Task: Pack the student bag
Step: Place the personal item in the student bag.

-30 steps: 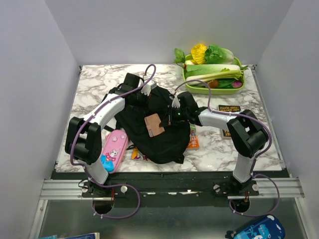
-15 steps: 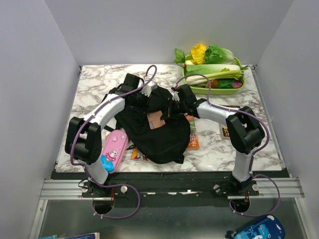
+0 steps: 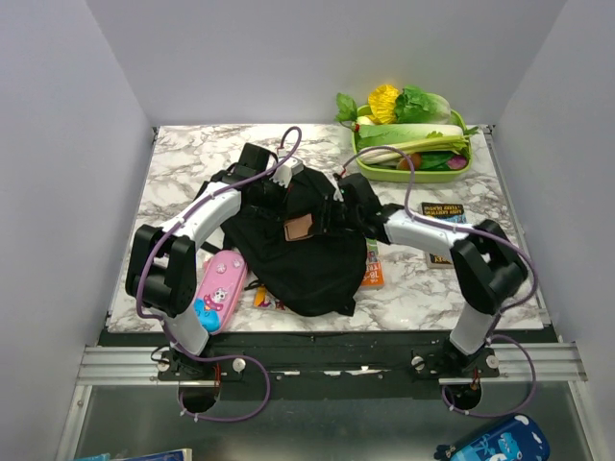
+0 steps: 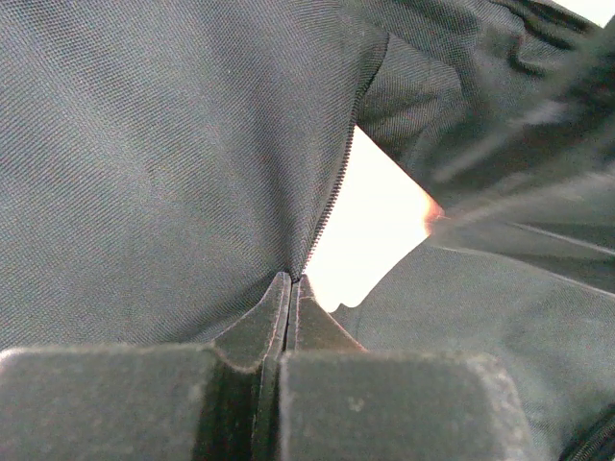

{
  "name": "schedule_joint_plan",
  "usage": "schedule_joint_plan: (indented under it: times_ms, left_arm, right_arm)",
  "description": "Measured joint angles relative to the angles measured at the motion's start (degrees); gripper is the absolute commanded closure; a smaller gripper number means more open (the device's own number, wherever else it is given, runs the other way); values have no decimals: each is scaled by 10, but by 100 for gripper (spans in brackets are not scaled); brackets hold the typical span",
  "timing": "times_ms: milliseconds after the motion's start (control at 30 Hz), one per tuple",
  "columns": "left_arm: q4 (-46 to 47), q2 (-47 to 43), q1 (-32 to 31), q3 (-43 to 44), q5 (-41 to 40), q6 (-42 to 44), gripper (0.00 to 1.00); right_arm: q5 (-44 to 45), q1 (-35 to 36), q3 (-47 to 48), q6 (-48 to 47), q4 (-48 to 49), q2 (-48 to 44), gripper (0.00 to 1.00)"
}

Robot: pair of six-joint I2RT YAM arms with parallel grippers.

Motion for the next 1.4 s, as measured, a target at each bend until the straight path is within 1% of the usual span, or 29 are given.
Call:
schedule_joint_plan:
  times_ms: [67, 100, 167, 233, 267, 300, 400, 467, 500, 533, 700, 900, 1100, 1300, 1400]
  left_arm:
    - [6, 0, 0, -4, 0, -2, 100]
    - [7, 0, 0, -5, 0, -3, 100]
    - [9, 2, 0, -5, 0, -4, 100]
    - [9, 3, 0, -5, 0, -6, 100]
    - [10, 4, 0, -5, 0, -7, 100]
    - [10, 5, 0, -5, 0, -8, 100]
    - [11, 5, 0, -5, 0, -10, 100]
    - [11, 5, 0, -5, 0, -10, 100]
    - [11, 6, 0, -5, 0, -10, 100]
    - [11, 6, 0, -5, 0, -10, 100]
    - [11, 8, 0, -5, 0, -10, 100]
    - [11, 8, 0, -5, 0, -9, 100]
    - [7, 8, 0, -5, 0, -1, 100]
    - [2, 8, 0, -5, 1, 12, 100]
    - [3, 8, 0, -5, 5, 14, 100]
  right_arm:
    - [9, 3, -61, -15, 0, -56, 54]
    - [12, 5, -82, -24, -3, -81, 52]
    - [17, 5, -102, -43, -1, -113, 51]
    - [21, 6, -106, -61, 4, -126, 52]
    - [21, 6, -108, -68, 9, -129, 55]
    - [23, 6, -112, -76, 13, -130, 64]
    - [29, 8, -125, -96, 15, -127, 80]
    - [41, 11, -128, -108, 14, -120, 89]
    - [51, 16, -128, -112, 15, -115, 97]
    - [61, 22, -128, -117, 14, -111, 99]
    - [97, 49, -127, -128, 26, -104, 99]
    - [136, 57, -85, -120, 27, -52, 99]
    - [163, 56, -30, -99, 25, -1, 99]
    - [168, 56, 52, -95, 23, 48, 99]
    - [166, 56, 75, -86, 23, 64, 99]
